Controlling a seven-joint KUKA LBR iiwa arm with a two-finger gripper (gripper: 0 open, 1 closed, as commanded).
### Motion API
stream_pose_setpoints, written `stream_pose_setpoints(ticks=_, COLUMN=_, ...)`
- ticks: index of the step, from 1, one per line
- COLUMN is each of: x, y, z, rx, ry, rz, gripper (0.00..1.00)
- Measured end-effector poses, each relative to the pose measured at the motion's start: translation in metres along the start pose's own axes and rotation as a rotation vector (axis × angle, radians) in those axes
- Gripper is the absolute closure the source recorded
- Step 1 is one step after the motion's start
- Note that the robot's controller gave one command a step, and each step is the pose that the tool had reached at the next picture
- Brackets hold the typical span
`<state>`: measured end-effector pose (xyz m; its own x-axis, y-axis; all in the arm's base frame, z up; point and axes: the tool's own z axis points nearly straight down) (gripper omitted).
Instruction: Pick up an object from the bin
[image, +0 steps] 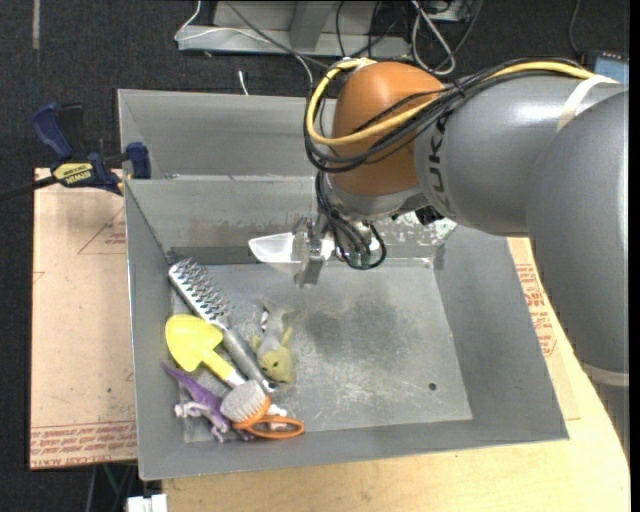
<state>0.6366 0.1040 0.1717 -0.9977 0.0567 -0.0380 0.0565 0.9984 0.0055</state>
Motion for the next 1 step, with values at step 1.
stream_pose_setpoints(ticks=1, x=-0.0023, y=0.0309, z=0.097, rx=-0.003, ry=0.017, rz=-0.168, gripper=1.0)
